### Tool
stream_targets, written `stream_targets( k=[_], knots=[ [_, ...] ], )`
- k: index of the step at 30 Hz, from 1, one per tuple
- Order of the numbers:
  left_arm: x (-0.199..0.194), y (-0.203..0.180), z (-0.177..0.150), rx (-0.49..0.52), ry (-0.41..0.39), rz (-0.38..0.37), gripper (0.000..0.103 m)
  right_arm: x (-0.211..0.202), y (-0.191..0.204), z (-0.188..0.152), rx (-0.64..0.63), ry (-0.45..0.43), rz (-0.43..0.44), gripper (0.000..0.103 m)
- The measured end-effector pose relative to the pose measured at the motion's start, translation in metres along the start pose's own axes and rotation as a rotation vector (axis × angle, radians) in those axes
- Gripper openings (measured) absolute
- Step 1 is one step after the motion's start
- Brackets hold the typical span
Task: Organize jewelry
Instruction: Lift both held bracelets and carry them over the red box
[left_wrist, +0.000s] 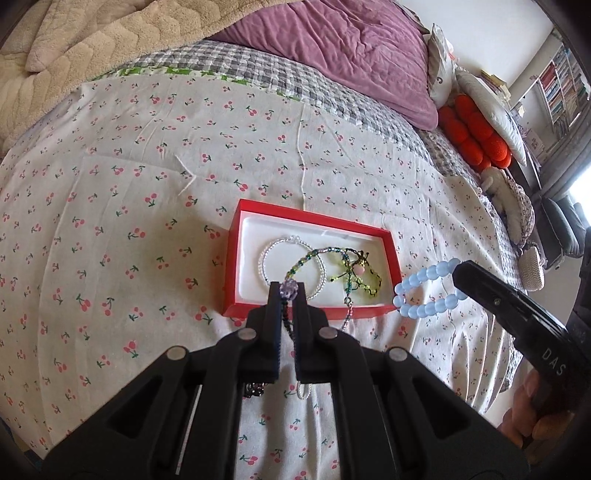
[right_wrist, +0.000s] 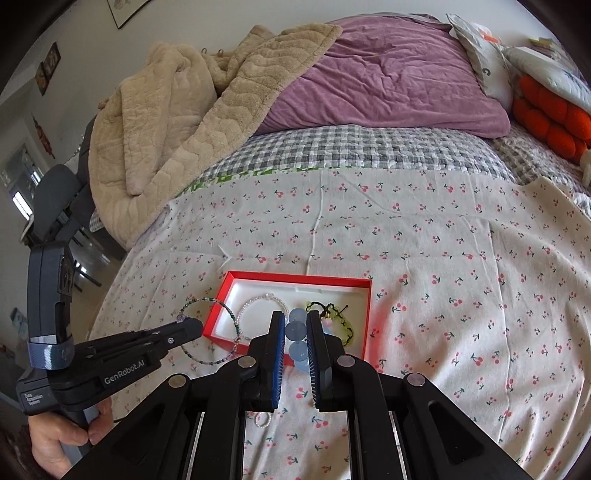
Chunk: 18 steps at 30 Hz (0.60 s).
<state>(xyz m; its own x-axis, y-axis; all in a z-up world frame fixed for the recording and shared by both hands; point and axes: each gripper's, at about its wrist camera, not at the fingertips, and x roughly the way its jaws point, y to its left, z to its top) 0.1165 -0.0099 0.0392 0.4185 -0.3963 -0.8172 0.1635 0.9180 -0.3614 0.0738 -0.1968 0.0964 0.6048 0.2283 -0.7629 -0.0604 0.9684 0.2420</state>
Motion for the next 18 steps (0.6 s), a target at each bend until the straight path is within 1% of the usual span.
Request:
stream_targets(
  k=[6, 12, 18],
  knots=[
    [0.022, -0.003, 0.007, -0.029, 0.032, 0.013, 0.006, 0.015, 0.002, 0.011, 0.031, 0.004, 0.015, 0.012],
    [0.045, 0.006, 0.014, -0.058, 0.062, 0.045, 0.006, 0.041, 0.009, 0.013, 0.035, 0.039, 0.015, 0.012],
    [0.060, 0.011, 0.016, -0.073, 0.078, 0.055, 0.006, 0.058, 0.015, 0.014, 0.047, 0.065, 0.049, 0.012]
  ],
)
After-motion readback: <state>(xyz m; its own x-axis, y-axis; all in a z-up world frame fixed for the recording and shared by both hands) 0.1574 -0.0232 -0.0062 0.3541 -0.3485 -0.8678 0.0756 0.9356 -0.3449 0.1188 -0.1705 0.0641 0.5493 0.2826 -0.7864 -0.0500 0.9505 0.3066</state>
